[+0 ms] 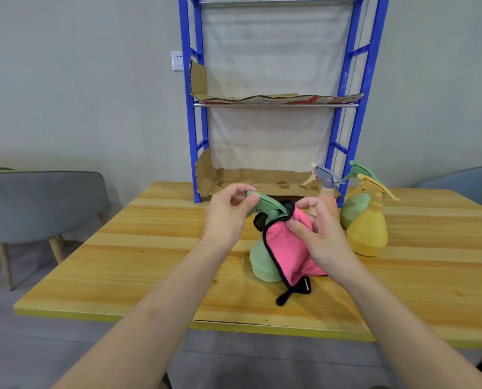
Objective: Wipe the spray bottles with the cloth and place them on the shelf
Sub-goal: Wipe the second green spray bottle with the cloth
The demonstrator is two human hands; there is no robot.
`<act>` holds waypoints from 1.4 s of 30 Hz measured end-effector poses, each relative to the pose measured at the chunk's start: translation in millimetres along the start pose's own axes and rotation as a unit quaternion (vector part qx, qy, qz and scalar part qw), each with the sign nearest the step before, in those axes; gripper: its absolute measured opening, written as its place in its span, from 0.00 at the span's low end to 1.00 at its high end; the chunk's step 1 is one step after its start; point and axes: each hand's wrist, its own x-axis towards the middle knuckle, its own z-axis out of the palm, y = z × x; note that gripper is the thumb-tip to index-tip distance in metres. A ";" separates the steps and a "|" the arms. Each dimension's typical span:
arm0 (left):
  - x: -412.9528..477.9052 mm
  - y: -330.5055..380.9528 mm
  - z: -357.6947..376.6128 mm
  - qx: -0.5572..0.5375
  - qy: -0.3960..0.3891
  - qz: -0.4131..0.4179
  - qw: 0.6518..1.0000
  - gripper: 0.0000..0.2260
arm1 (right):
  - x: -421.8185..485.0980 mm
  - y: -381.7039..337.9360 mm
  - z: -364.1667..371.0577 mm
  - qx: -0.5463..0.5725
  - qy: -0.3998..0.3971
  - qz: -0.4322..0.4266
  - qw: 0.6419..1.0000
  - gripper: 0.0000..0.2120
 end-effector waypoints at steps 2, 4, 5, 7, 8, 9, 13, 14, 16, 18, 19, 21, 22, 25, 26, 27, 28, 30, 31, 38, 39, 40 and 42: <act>-1.7 0.9 0.7 0.016 0.011 0.006 1.000 0.04 | -5.8 -3.0 -3.4 -0.016 0.030 -0.027 0.999 0.11; -3.8 2.6 3.9 0.029 0.025 0.003 0.999 0.04 | -7.0 -4.4 -7.0 -0.029 0.059 -0.048 0.997 0.08; -5.2 4.4 6.2 0.029 0.030 -0.002 0.999 0.05 | -6.1 -3.9 -8.3 -0.039 0.070 -0.057 0.995 0.08; -7.2 9.5 10.4 0.044 0.042 -0.013 0.998 0.12 | -1.6 -1.8 -9.6 -0.083 0.067 -0.077 0.991 0.09; -7.1 10.9 12.3 0.056 0.048 -0.018 0.997 0.15 | 0.5 -1.1 -8.7 -0.114 0.057 -0.090 0.988 0.11; -6.7 12.2 14.6 0.066 0.051 -0.023 0.996 0.17 | 2.3 -0.4 -7.1 -0.152 0.046 -0.110 0.981 0.12; -5.9 12.6 23.8 0.117 0.075 -0.037 0.990 0.12 | 11.4 12.3 -5.5 -0.314 0.066 -0.261 0.910 0.14; -6.2 12.2 25.1 0.124 0.082 -0.037 0.988 0.12 | 13.4 16.3 -6.6 -0.348 0.079 -0.299 0.885 0.13; -6.9 10.6 26.3 0.134 0.090 -0.034 0.986 0.13 | 15.7 21.0 -7.9 -0.416 0.109 -0.363 0.826 0.08; -8.6 10.3 26.1 0.139 0.096 -0.032 0.985 0.14 | 16.5 22.1 -7.4 -0.462 0.129 -0.401 0.781 0.07; -9.5 10.3 26.0 0.138 0.096 -0.030 0.985 0.14 | 16.8 22.0 -7.6 -0.475 0.133 -0.408 0.768 0.08; -10.9 11.0 26.0 0.139 0.093 -0.030 0.985 0.14 | 17.0 21.7 -7.8 -0.485 0.129 -0.413 0.760 0.07; -11.0 11.5 25.8 0.139 0.090 -0.032 0.986 0.14 | 16.4 22.1 -8.0 -0.485 0.126 -0.413 0.760 0.07; -10.0 13.0 24.6 0.131 0.080 -0.041 0.987 0.13 | 15.7 21.4 -10.3 -0.458 0.107 -0.410 0.782 0.08; -9.9 14.1 23.8 0.128 0.075 -0.042 0.988 0.13 | 14.6 20.2 -11.2 -0.433 0.094 -0.400 0.803 0.09; -9.6 15.0 23.3 0.125 0.069 -0.044 0.989 0.12 | 12.6 18.4 -12.2 -0.399 0.077 -0.376 0.833 0.10; -9.6 15.9 22.7 0.120 0.062 -0.046 0.990 0.13 | 9.7 16.3 -13.1 -0.361 0.061 -0.339 0.866 0.11; -8.0 17.9 21.5 0.101 0.046 -0.051 0.993 0.15 | 3.6 13.8 -15.4 -0.298 0.056 -0.261 0.916 0.11; -6.2 18.4 20.6 0.090 0.035 -0.055 0.994 0.17 | 0.4 13.4 -15.9 -0.273 0.063 -0.225 0.933 0.11; 3.2 31.0 16.5 0.015 -0.087 -0.076 0.993 0.16 | -11.2 2.1 -14.8 -0.133 0.136 -0.079 0.979 0.09; 2.7 33.9 17.5 0.021 -0.110 -0.075 0.991 0.14 | -10.9 0.7 -12.8 -0.116 0.147 -0.075 0.979 0.08; 2.4 35.7 18.5 0.031 -0.128 -0.072 0.989 0.12 | -10.7 -0.4 -10.4 -0.107 0.160 -0.076 0.978 0.07; 2.2 37.5 19.7 0.041 -0.145 -0.062 0.987 0.10 | -9.0 -0.3 -5.5 -0.105 0.185 -0.081 0.974 0.07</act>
